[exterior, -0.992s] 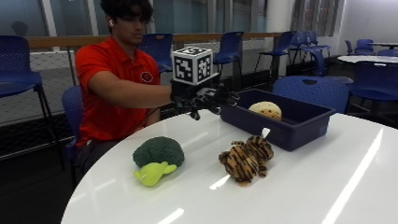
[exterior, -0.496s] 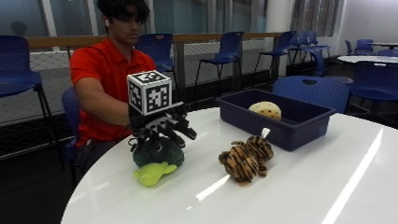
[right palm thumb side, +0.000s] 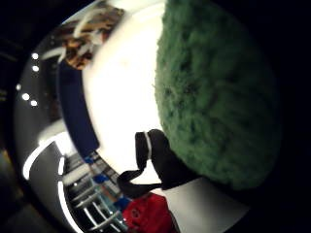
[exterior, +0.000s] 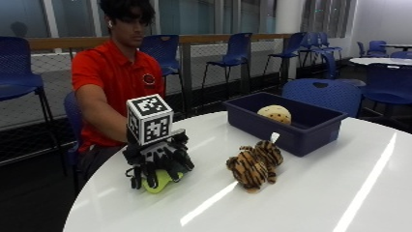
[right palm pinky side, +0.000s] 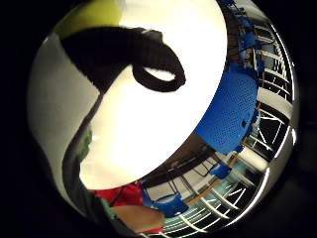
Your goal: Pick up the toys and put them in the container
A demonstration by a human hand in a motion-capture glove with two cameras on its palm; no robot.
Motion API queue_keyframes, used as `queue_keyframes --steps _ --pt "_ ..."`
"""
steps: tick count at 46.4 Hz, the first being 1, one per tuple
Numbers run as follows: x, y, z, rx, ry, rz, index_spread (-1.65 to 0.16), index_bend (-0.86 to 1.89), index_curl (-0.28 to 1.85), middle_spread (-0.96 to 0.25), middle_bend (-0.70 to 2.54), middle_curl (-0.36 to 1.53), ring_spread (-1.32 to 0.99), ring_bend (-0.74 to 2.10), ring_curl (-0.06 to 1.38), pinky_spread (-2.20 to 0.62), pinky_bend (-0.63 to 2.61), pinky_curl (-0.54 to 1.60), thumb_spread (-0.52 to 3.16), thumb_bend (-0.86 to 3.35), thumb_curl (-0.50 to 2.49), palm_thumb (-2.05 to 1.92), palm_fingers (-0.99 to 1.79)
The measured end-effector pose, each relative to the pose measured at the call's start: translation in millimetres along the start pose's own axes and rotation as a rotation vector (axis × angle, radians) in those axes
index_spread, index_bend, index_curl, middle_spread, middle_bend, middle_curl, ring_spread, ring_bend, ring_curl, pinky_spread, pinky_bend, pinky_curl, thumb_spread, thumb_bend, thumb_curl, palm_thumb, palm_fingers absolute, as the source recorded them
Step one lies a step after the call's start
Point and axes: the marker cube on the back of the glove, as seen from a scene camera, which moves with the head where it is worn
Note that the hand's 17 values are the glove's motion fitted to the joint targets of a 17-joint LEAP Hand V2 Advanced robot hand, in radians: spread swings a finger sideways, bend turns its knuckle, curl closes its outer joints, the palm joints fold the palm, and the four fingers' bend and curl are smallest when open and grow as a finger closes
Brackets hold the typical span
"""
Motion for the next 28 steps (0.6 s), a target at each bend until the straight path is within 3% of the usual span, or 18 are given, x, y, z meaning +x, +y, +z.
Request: queue_keyframes --steps 11,17,18,20,28 --pt "2 1 5 -0.014 0.038 0.042 -0.37 0.16 0.24 -0.04 0.19 0.25 0.07 0.31 0.24 0.00 1.23 0.37 1.12 0.01 0.28 0.06 0.03" --pt "1 5 3 -0.009 0.028 0.052 -0.39 0.20 0.25 -0.12 0.23 0.27 -0.01 0.50 0.27 -0.18 1.16 0.33 1.21 0.04 0.31 0.15 0.38" --pt "0 5 3 -0.006 0.029 0.053 -0.39 0.16 0.24 -0.12 0.22 0.27 0.01 0.46 0.25 -0.16 1.14 0.32 1.20 0.02 0.31 0.13 0.26" --pt "-2 7 3 0.006 0.036 0.052 -0.40 0.22 0.26 -0.17 0.25 0.29 -0.06 0.54 0.29 -0.24 1.13 0.32 1.24 0.06 0.33 0.19 0.51" --pt "-18 10 -1 0.096 0.140 0.017 -0.39 0.18 0.30 -0.29 0.35 0.35 -0.25 0.61 0.33 -0.37 1.14 0.34 1.27 0.18 0.43 0.44 0.76"
